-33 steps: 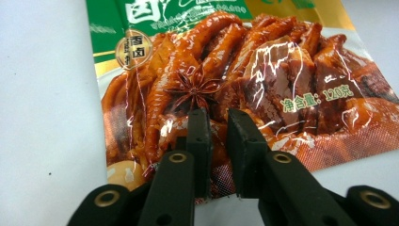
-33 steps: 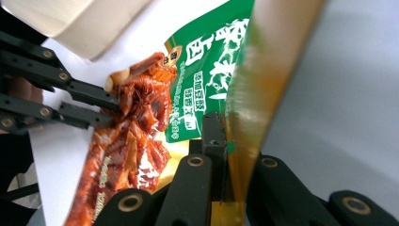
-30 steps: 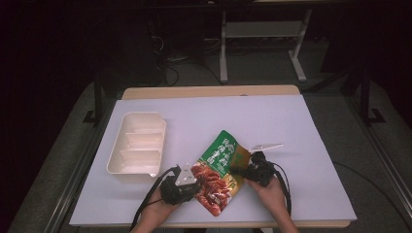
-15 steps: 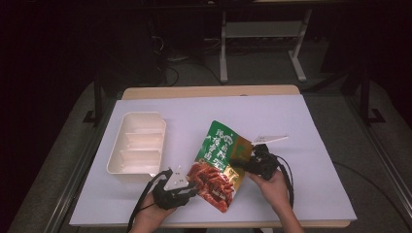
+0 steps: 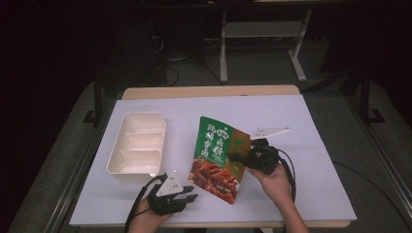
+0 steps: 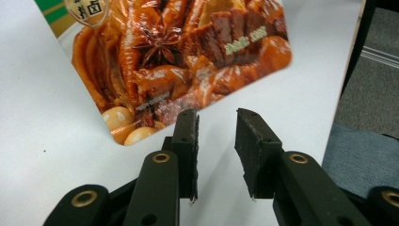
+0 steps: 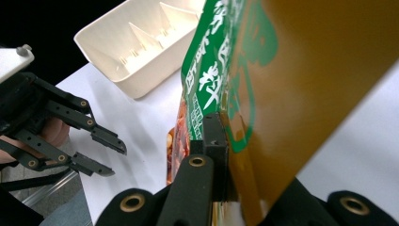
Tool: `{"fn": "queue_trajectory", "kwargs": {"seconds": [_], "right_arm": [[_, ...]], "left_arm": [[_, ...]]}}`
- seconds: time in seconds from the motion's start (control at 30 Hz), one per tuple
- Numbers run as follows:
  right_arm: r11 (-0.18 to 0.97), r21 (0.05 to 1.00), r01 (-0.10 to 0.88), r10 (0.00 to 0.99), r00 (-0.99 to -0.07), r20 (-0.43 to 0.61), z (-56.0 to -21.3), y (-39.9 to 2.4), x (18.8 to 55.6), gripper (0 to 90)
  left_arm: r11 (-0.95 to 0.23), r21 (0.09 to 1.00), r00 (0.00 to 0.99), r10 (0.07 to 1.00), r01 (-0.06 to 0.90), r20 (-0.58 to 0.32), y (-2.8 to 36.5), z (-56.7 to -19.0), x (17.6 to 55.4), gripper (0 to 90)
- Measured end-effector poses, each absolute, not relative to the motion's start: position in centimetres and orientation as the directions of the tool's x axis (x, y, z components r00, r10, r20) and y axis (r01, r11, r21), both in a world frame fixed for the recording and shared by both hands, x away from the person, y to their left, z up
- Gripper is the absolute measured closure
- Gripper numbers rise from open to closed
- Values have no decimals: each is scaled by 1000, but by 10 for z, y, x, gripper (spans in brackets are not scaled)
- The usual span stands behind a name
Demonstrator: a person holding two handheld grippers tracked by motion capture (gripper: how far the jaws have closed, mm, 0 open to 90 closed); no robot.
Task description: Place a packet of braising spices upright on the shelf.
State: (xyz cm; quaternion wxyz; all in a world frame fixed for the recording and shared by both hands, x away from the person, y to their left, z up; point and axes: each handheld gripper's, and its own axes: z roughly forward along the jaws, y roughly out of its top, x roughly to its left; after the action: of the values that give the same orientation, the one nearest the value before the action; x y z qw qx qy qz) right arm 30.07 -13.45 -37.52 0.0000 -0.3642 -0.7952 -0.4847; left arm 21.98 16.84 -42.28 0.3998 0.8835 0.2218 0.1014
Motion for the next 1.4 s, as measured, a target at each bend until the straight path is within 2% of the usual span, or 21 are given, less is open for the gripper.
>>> {"fn": "queue_trajectory", "kwargs": {"seconds": [0.67,1.4], "right_arm": [[342,810,477,568,-792,226,-337,-113,307,896],[379,835,399,524,-836,162,-303,-67,331,896]], "left_arm": [[-541,789,889,458,291,-13,184,-423,204,568],[-527,803,890,456,280,-11,192,-422,201,460]]}}
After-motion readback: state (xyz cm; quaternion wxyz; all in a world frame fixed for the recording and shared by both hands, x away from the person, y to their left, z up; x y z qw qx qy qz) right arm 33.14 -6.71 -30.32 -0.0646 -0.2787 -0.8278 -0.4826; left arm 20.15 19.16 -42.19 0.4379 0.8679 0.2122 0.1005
